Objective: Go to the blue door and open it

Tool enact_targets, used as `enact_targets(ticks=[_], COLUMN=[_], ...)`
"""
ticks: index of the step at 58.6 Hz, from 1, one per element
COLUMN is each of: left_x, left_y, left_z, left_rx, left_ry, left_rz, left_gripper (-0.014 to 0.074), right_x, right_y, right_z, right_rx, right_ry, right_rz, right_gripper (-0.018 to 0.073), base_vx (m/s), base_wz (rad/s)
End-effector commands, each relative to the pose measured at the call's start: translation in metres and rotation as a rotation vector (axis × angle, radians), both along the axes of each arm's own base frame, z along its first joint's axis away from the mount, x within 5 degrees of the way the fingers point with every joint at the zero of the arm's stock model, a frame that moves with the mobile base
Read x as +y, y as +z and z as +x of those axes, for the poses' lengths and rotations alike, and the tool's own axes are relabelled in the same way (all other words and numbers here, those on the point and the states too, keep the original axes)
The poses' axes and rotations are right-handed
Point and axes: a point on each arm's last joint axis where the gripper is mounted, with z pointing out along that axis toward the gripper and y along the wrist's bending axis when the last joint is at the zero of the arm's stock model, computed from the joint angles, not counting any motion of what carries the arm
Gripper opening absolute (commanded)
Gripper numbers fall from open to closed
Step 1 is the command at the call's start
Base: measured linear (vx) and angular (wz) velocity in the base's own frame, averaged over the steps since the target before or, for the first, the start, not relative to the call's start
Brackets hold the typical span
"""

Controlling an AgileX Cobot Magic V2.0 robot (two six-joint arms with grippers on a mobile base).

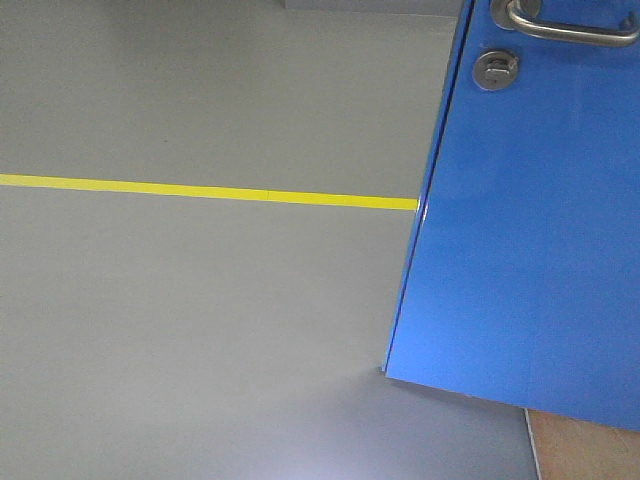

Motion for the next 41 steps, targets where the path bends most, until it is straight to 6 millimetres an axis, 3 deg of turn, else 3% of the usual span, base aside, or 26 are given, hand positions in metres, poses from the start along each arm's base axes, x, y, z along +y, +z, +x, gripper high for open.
enact_targets(ticks=[1,13,29,41], left_x=[0.0,0.0,0.0,0.0], left_y=[0.018,0.018,0.018,0.018], left_z=[-0.003,-0.003,-0.003,-0.003], left_rx=[-0.124,-0.124,-0.124,-0.124], left_ry=[-0.005,-0.005,-0.005,-0.005], left_rz=[-0.013,-0.013,-0.013,-0.013], left_gripper=[0.0073,0.0073,0.0073,0.0073], right_x=[-0.001,0.003,0.004,0.016], right_y=[0.032,0.025,-0.027,-0.059], right_z=[-0.028,-0.065,-0.14,-0.208], right_rx=[-0.087,-0.044,0.101,0.102], right_ry=[-0.064,-0.102,-0.177,-0.193], right_rz=[-0.155,-0.287,-0.675,-0.918], right_gripper=[-0.0001,-0.0001,-0.0001,-0.0001], base_vx=[0.0,0.0,0.0,0.0], base_wz=[0.0,0.0,0.0,0.0])
